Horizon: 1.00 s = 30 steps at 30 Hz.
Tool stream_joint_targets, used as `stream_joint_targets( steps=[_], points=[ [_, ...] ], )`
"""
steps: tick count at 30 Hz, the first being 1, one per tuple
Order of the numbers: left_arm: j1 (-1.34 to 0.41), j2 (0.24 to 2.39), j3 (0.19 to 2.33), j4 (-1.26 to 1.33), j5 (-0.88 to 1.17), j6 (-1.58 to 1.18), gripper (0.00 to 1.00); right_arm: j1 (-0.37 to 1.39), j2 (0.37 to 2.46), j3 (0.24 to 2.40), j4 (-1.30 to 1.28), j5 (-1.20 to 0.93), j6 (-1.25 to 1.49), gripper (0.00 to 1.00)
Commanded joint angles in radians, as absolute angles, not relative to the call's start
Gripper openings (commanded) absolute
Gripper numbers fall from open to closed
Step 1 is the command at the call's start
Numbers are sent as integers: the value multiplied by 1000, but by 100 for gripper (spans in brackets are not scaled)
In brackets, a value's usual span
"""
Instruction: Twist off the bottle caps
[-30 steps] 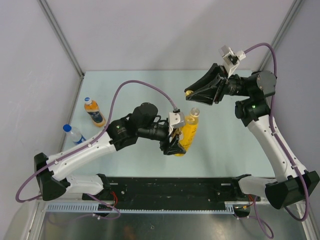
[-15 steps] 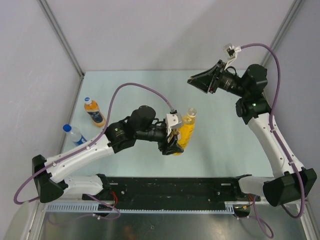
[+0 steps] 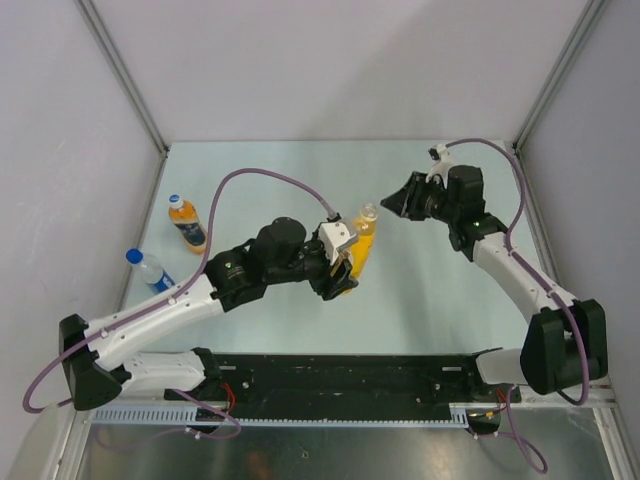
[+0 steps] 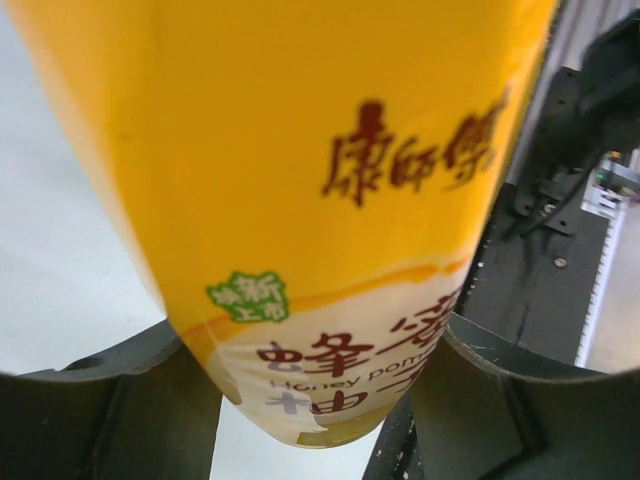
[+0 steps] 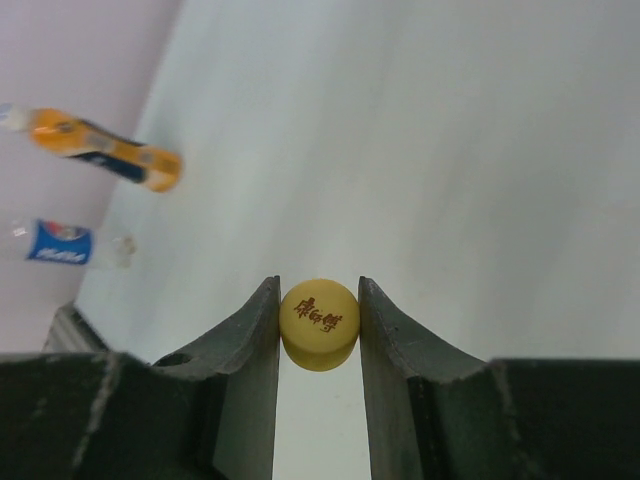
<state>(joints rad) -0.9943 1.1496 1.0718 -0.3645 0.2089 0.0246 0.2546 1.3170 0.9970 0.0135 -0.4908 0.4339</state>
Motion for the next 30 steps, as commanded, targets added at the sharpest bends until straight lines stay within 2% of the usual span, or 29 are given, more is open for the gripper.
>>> stream_joint_targets(
  steps=[1,6,10,17,23,26,30],
  points=[
    [-989,1117,1053,-303,15,-33,0,265,1380,972,-60,-260,400,0],
    [-973,1136,1042,-301,-59,-90,0,290,1508,968,-133,-156,394,3],
    [-953,1155,1034,-300,-68,-128,0,295,1567,968,-142,-157,408,12],
    [-920,1161,1016,-300,-75,-168,0,297,1555,968,-130,-183,420,50],
    [-898,1161,1005,-300,-66,-179,0,285,1525,968,-132,-217,425,74],
    [-895,1160,1004,-300,-64,-177,0,276,1500,968,-133,-253,424,83],
    [-891,1150,1003,-301,-64,-174,0,265,1439,968,-124,-323,426,90]
  ],
)
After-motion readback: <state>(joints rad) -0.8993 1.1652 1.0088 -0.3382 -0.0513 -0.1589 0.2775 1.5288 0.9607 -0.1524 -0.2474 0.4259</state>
